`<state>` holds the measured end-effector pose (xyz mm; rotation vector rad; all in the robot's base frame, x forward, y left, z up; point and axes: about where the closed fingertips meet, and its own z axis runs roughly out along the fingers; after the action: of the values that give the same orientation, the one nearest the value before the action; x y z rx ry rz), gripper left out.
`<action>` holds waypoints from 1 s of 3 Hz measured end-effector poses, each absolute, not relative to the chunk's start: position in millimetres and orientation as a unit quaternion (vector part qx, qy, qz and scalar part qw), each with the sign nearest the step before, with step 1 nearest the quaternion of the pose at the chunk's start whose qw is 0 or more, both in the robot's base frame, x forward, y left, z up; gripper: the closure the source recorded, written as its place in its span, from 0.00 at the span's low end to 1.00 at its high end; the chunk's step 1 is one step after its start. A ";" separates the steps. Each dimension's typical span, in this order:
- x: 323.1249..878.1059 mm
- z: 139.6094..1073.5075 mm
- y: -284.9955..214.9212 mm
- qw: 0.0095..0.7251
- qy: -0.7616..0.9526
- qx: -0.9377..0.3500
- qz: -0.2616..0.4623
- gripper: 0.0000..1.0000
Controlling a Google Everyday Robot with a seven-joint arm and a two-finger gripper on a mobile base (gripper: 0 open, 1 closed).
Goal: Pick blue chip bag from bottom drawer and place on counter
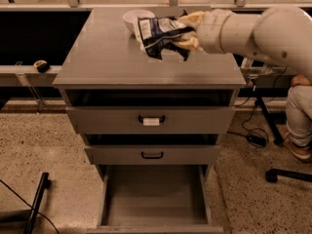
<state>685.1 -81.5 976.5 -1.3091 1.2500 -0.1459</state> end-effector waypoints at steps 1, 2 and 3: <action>723.7 981.8 -73.4 0.590 0.577 -0.562 -0.057 0.58; 732.7 969.6 -71.1 0.571 0.605 -0.554 -0.037 0.27; 732.7 969.6 -71.0 0.571 0.604 -0.554 -0.037 0.04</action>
Offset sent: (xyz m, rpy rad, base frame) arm 0.0344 0.0072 0.0071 -0.0082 0.0577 -0.0384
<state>732.7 -71.0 969.6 -1.3011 1.4184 -0.0862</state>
